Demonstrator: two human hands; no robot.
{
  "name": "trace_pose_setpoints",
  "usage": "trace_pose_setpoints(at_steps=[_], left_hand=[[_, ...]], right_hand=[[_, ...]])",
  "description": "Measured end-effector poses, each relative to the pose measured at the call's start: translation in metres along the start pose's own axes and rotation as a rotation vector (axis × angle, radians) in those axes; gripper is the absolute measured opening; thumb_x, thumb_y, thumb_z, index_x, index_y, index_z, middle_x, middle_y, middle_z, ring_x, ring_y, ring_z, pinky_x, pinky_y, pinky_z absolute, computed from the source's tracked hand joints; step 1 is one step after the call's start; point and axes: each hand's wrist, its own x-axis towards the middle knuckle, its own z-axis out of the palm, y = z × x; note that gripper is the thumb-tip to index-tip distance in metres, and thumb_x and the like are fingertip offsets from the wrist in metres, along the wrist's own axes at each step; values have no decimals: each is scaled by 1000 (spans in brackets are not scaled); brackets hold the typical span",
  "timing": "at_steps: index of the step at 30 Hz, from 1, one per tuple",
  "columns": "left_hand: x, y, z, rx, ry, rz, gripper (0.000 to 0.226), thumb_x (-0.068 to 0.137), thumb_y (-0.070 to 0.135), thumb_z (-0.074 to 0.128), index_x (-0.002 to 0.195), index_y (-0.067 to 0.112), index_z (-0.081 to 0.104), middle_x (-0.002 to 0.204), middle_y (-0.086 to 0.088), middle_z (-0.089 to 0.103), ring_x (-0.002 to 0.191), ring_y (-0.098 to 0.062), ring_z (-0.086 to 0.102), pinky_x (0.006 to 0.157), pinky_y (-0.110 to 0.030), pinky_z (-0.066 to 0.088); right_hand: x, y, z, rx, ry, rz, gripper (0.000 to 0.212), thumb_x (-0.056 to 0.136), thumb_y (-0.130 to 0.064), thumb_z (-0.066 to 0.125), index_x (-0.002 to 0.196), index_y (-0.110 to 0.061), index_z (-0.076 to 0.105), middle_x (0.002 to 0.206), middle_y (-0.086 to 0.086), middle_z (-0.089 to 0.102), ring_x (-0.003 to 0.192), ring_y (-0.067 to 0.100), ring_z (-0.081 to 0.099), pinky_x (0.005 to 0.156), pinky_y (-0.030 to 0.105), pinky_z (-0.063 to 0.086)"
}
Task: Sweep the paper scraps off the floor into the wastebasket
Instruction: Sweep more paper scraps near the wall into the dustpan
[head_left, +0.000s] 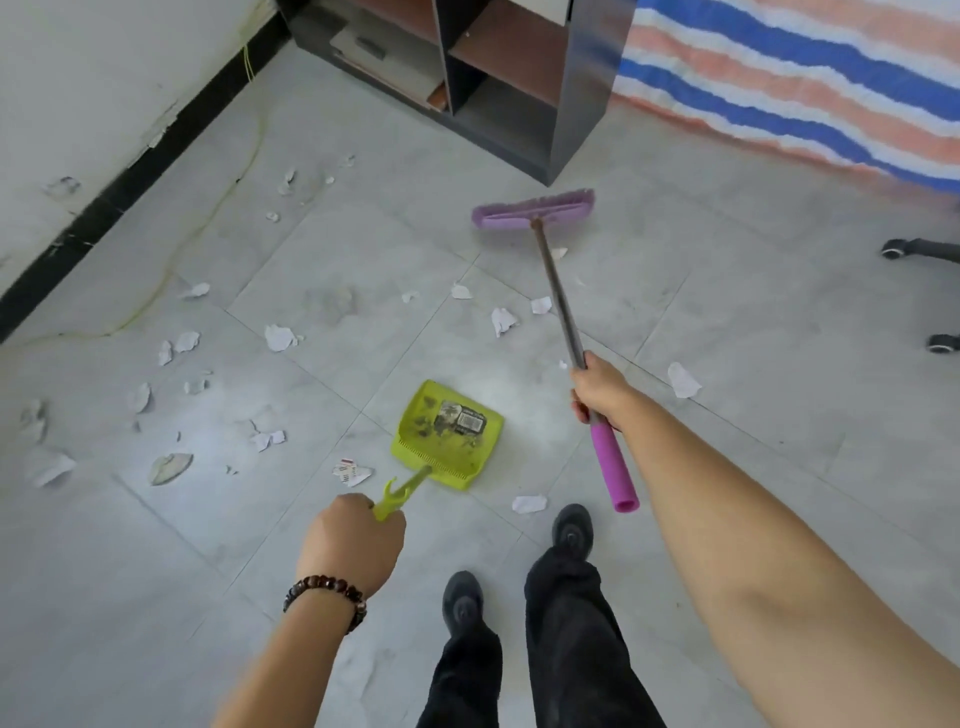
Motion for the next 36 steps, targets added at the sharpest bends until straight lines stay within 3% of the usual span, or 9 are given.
trace_pose_setpoints(at_steps=[3, 7, 11, 14, 17, 22, 30, 33, 36], left_hand=[[16, 23, -5, 53, 21, -13, 29, 87, 26, 57, 65, 11, 46, 58, -2, 49, 50, -20, 43, 46, -25, 30], [25, 20, -12, 120, 19, -9, 27, 87, 27, 58, 72, 4, 57, 60, -4, 54, 53, -21, 49, 47, -24, 34], [30, -1, -25, 112, 20, -1, 33, 87, 30, 59, 66, 4, 53, 56, -5, 50, 51, -24, 45, 47, -24, 32], [34, -11, -30, 89, 12, 21, 39, 86, 30, 60, 58, 11, 41, 52, -3, 43, 49, -23, 40, 47, -24, 29], [33, -17, -28, 77, 8, 24, 42, 87, 34, 60, 58, 12, 39, 52, -3, 42, 49, -23, 40, 48, -24, 29], [35, -15, -27, 88, 18, 24, 39, 87, 30, 61, 59, 12, 41, 53, -2, 43, 49, -22, 41, 47, -24, 30], [41, 3, -12, 142, 43, 28, 35, 88, 33, 57, 65, 10, 46, 57, -2, 47, 49, -20, 44, 46, -23, 30], [40, 9, -11, 139, 40, 23, 26, 86, 27, 57, 74, 4, 57, 63, -5, 55, 53, -21, 49, 48, -23, 34], [39, 14, -11, 137, 49, 33, 27, 87, 24, 56, 69, 6, 49, 61, -5, 51, 50, -21, 45, 47, -23, 32]], right_hand=[[13, 35, 6, -286, -18, 63, 45, 92, -12, 27, 135, -20, 38, 91, 22, 64, 41, 26, 55, 41, 27, 43], [-29, 137, 12, -278, -64, 231, 41, 100, -30, 25, 139, -23, 36, 91, 12, 58, 50, 24, 52, 38, 27, 42], [-105, 225, 9, -181, -42, 482, 48, 95, -46, 41, 109, -5, 61, 67, 9, 53, 42, 21, 47, 42, 23, 40], [-148, 253, 10, -168, 42, 436, 57, 94, -58, 45, 83, -5, 61, 68, 7, 55, 52, 21, 48, 42, 22, 36], [-170, 244, 15, -225, 80, 329, 58, 96, -59, 39, 71, -10, 55, 69, 5, 59, 57, 20, 56, 47, 27, 46], [-125, 165, 48, -182, 79, 220, 55, 97, -59, 33, 82, -12, 59, 85, 6, 64, 77, 27, 64, 70, 36, 54], [-20, -13, 102, -203, 9, 80, 44, 97, -33, 33, 121, -4, 56, 103, 18, 66, 80, 36, 70, 65, 38, 58], [-13, -19, 97, -384, -70, 105, 36, 93, -20, 37, 117, -2, 57, 91, 16, 61, 72, 32, 61, 56, 30, 49], [-22, 27, 79, -650, -80, 115, 39, 95, -23, 33, 121, -7, 56, 102, 13, 58, 87, 32, 55, 61, 30, 42]])
